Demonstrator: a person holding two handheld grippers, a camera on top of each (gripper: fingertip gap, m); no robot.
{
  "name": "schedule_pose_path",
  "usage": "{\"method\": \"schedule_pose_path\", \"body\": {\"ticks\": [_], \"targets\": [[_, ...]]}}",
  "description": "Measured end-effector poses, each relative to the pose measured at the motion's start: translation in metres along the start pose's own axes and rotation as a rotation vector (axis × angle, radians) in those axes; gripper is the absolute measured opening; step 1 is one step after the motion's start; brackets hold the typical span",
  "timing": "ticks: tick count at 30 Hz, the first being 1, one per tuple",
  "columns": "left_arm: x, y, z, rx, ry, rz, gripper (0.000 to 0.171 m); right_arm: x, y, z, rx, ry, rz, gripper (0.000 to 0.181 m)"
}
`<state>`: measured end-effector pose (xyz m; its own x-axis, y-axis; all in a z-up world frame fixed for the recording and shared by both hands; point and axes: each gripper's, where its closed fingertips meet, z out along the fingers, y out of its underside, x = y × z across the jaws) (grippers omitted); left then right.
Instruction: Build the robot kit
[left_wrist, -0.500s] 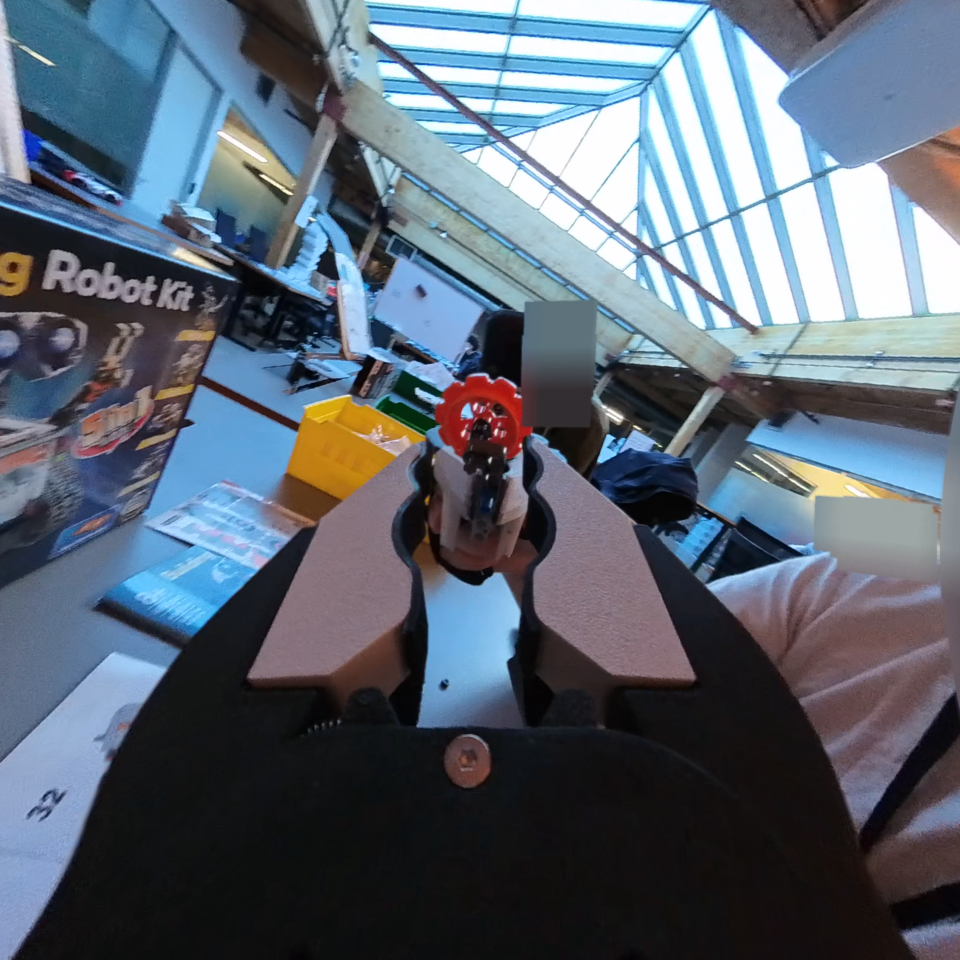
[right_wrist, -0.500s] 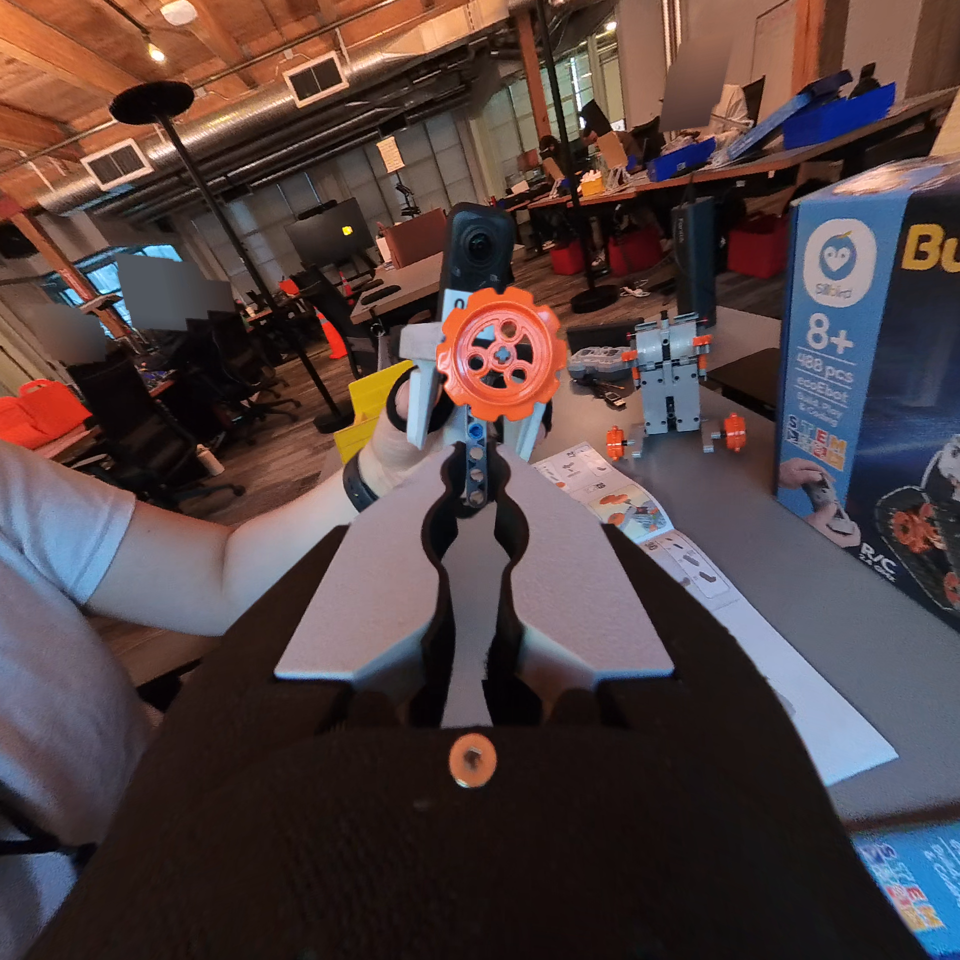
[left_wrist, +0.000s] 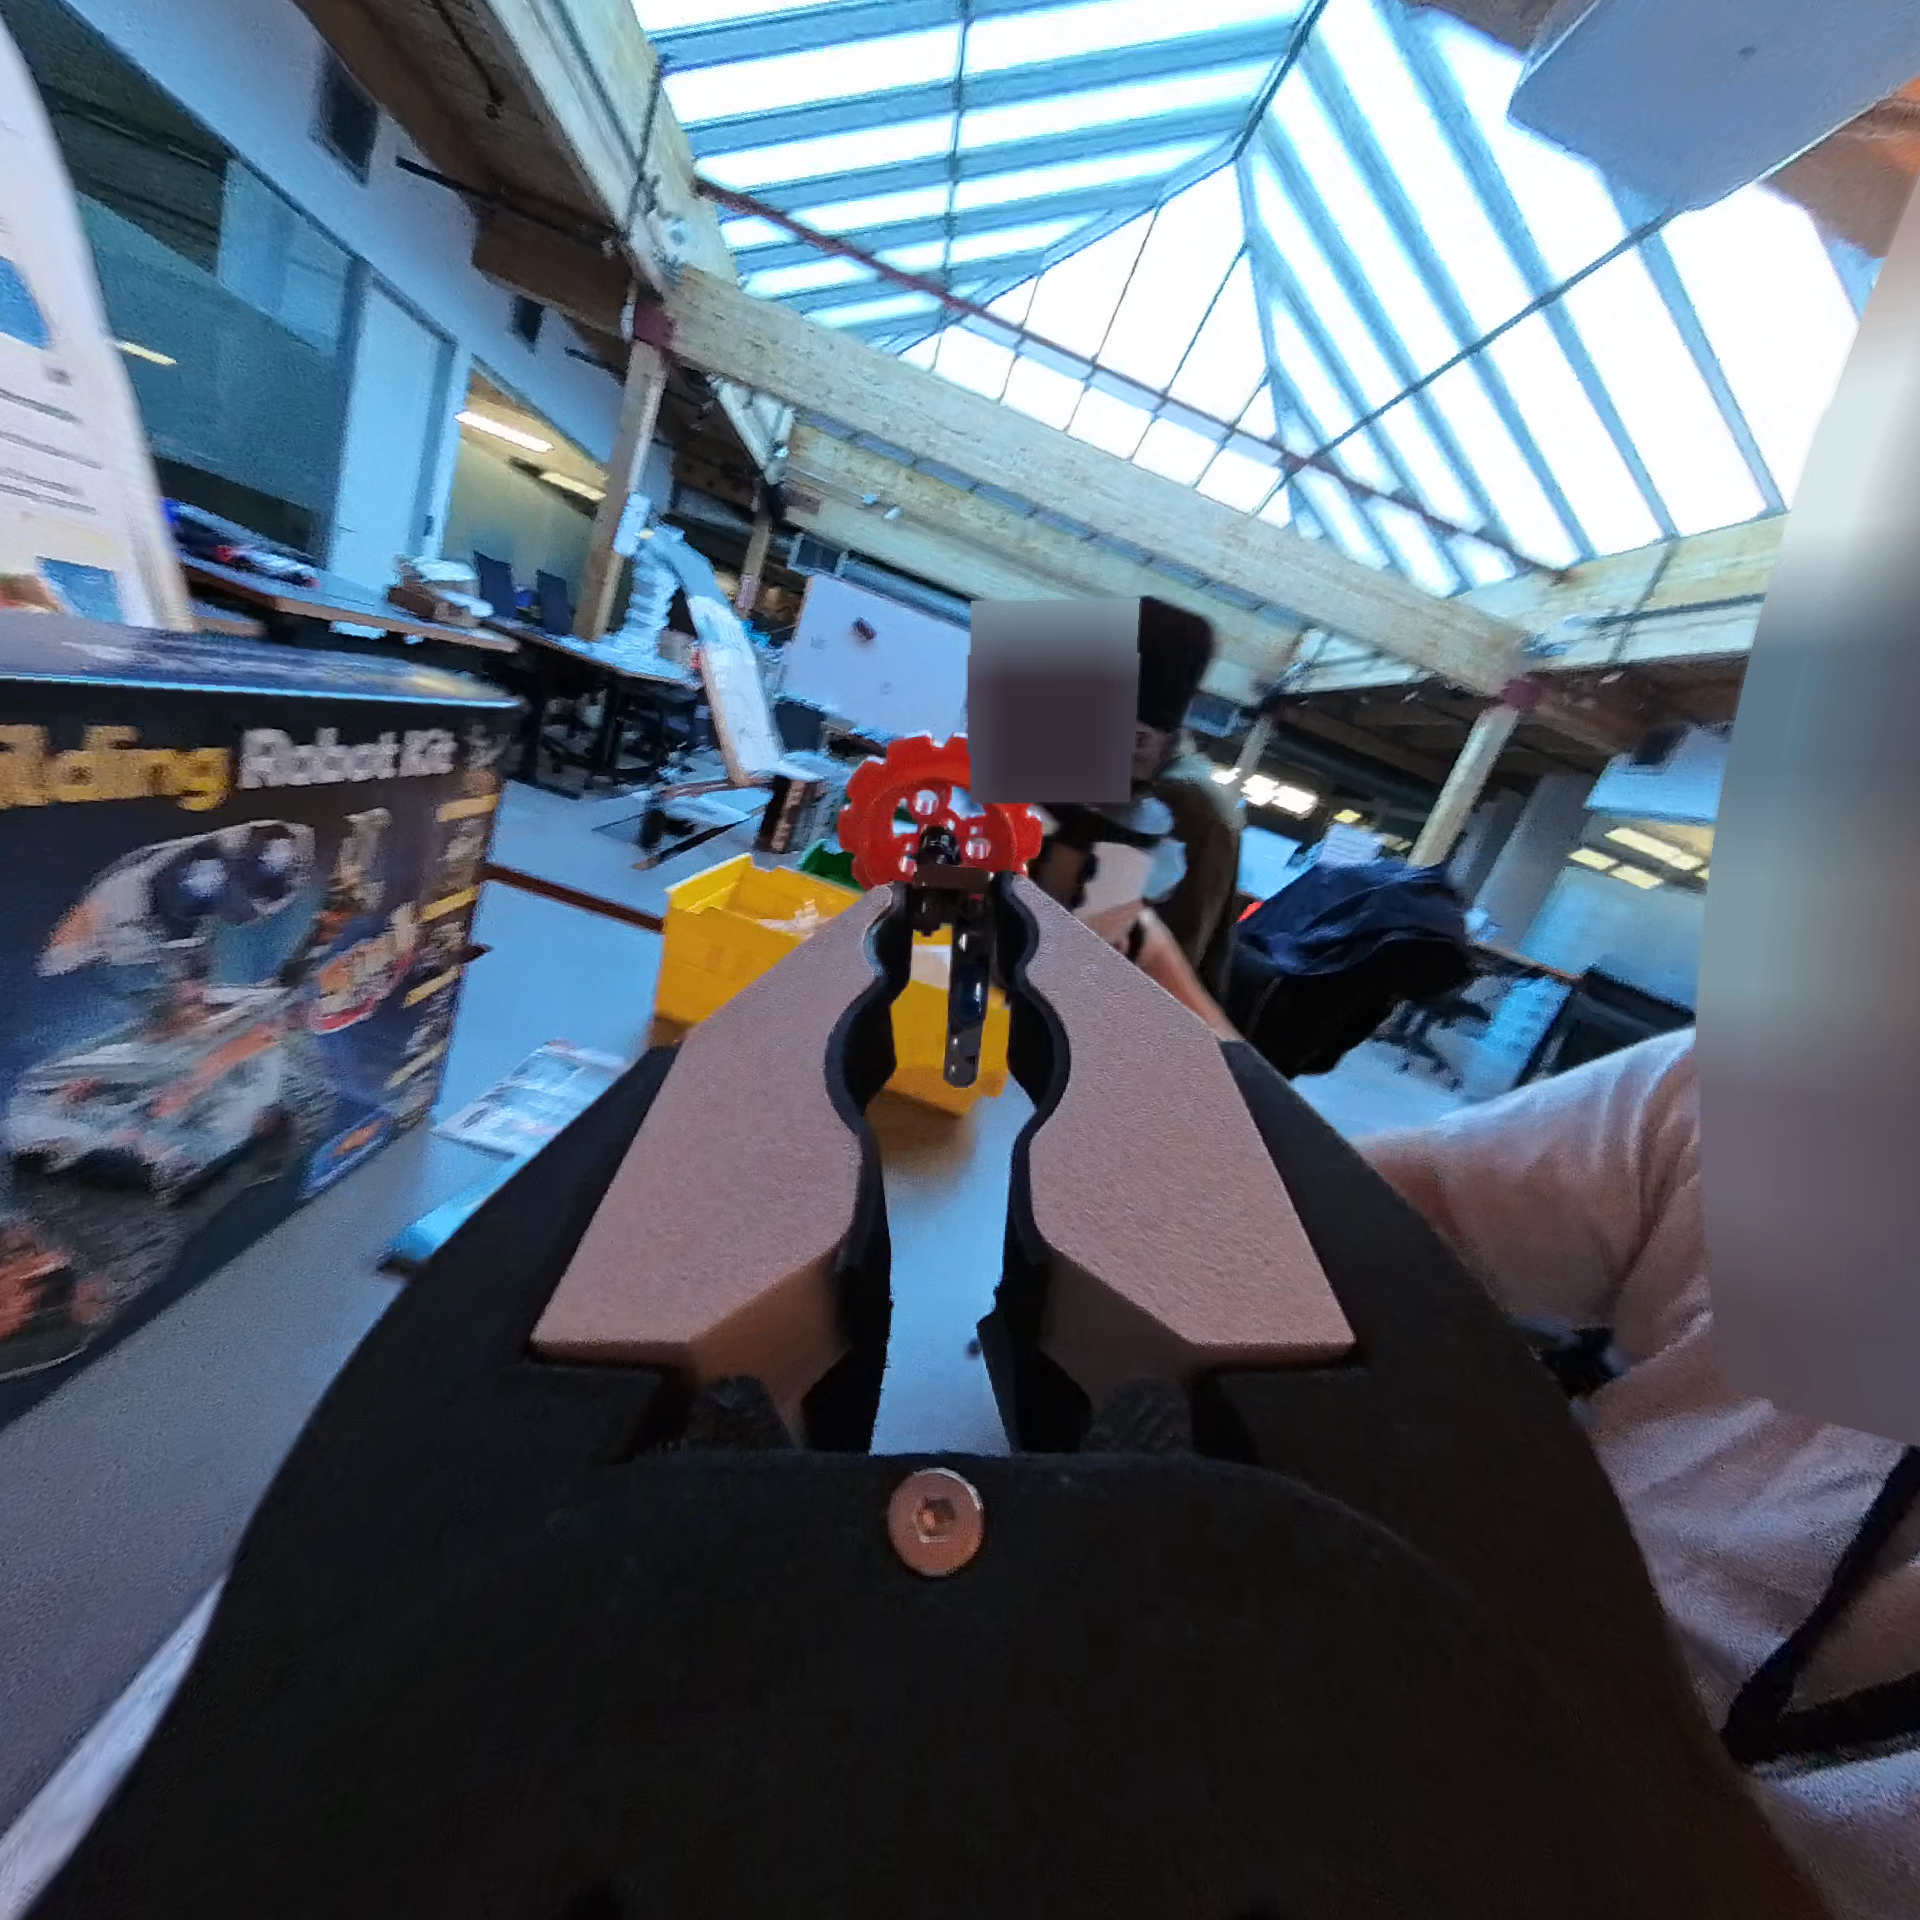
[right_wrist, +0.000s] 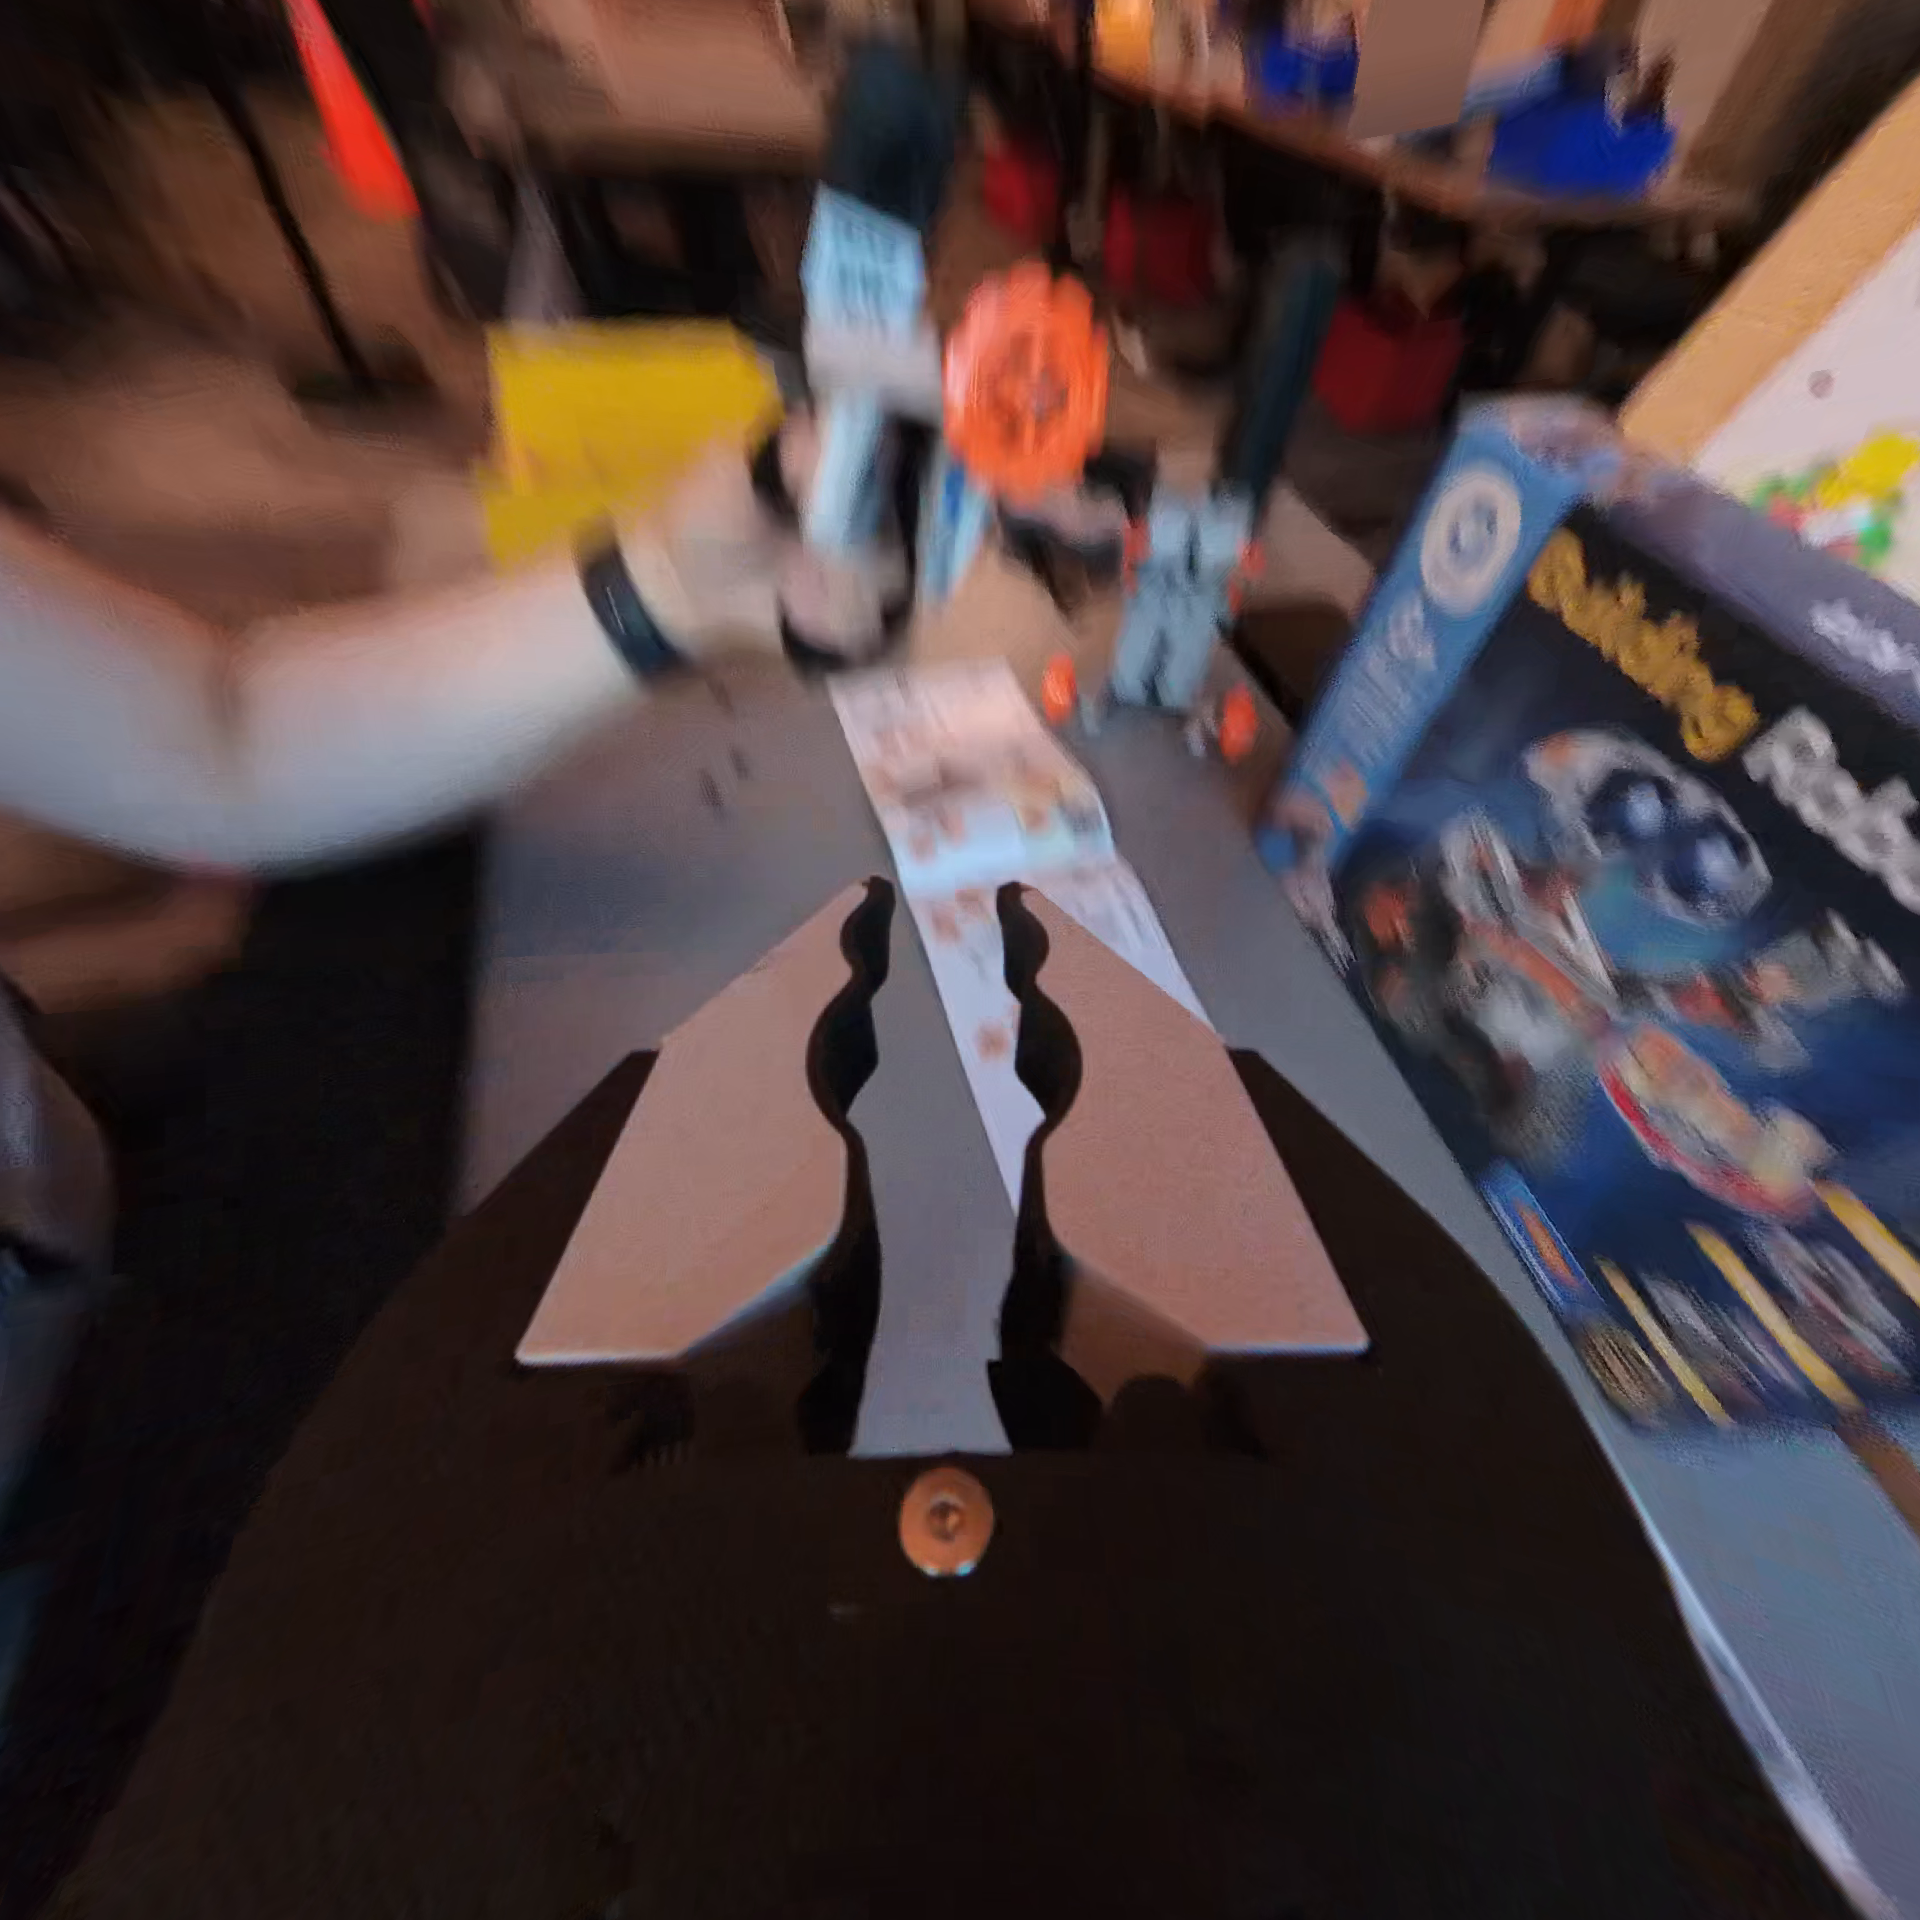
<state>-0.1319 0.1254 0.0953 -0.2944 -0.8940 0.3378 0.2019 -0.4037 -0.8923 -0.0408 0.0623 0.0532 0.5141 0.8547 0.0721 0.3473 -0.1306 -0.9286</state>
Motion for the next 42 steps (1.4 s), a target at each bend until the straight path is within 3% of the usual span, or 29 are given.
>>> {"method": "schedule_pose_path", "body": {"ticks": [2,5,7,9,24,42], "targets": [[-0.008,-0.002,-0.016,-0.056,-0.085,0.053,0.012,-0.007,0.058,-0.011,-0.299,0.031,-0.064,0.021],[-0.008,-0.011,-0.036,-0.074,-0.151,0.106,0.012,-0.040,0.153,-0.017,-0.674,-0.075,-0.132,0.021],[-0.006,-0.020,-0.046,-0.072,-0.183,0.117,0.012,-0.054,0.197,-0.020,-0.832,-0.119,-0.183,0.023],[-0.001,-0.026,-0.053,-0.072,-0.203,0.140,0.012,-0.062,0.214,-0.015,-0.861,-0.141,-0.161,0.023],[0.031,-0.061,-0.103,-0.039,-0.316,0.227,0.012,-0.063,0.229,-0.003,-0.936,-0.161,-0.108,0.016],[0.028,-0.055,-0.100,-0.069,-0.311,0.219,0.012,-0.061,0.229,-0.002,-0.977,-0.185,-0.123,0.011]]}}
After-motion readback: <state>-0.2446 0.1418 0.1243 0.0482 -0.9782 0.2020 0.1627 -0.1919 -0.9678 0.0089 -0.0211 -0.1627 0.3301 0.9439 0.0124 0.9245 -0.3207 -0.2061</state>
